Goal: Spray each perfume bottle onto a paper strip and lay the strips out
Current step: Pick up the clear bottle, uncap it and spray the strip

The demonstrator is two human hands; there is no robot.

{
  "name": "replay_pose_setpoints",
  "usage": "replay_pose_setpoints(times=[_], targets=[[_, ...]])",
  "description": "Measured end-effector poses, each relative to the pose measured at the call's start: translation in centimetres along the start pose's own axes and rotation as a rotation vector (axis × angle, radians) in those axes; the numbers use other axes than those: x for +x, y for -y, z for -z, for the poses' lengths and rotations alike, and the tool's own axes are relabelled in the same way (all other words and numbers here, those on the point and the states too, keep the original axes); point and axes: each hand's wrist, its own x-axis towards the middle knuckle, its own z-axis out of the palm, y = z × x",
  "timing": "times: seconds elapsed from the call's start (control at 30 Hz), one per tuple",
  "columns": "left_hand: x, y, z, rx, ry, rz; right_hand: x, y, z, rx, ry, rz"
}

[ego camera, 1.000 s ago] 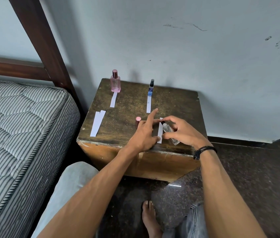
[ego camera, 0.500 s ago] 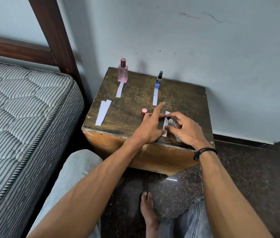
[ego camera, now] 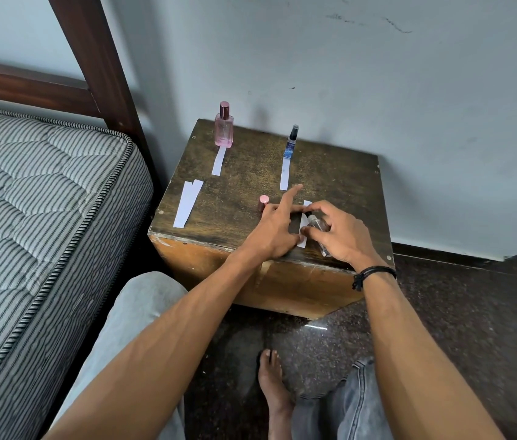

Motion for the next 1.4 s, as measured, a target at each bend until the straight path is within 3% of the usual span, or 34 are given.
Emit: replay_pose_setpoints(times=[0.6, 0.97, 1.4], targets=[[0.0, -0.1, 0.1, 0.001, 0.005, 0.033, 0.0, 0.6, 0.1, 0.009, -0.006, -0.012], [0.0, -0.4, 0.3, -0.012, 0.0, 0.035, 0.3, -0.3, 1.1, 0.125, 0.136, -0.005], [0.1, -0.3, 0.2, 0.058, -0.004, 0.033, 0.0, 0.1, 1.6, 0.165, 0.147, 0.03]])
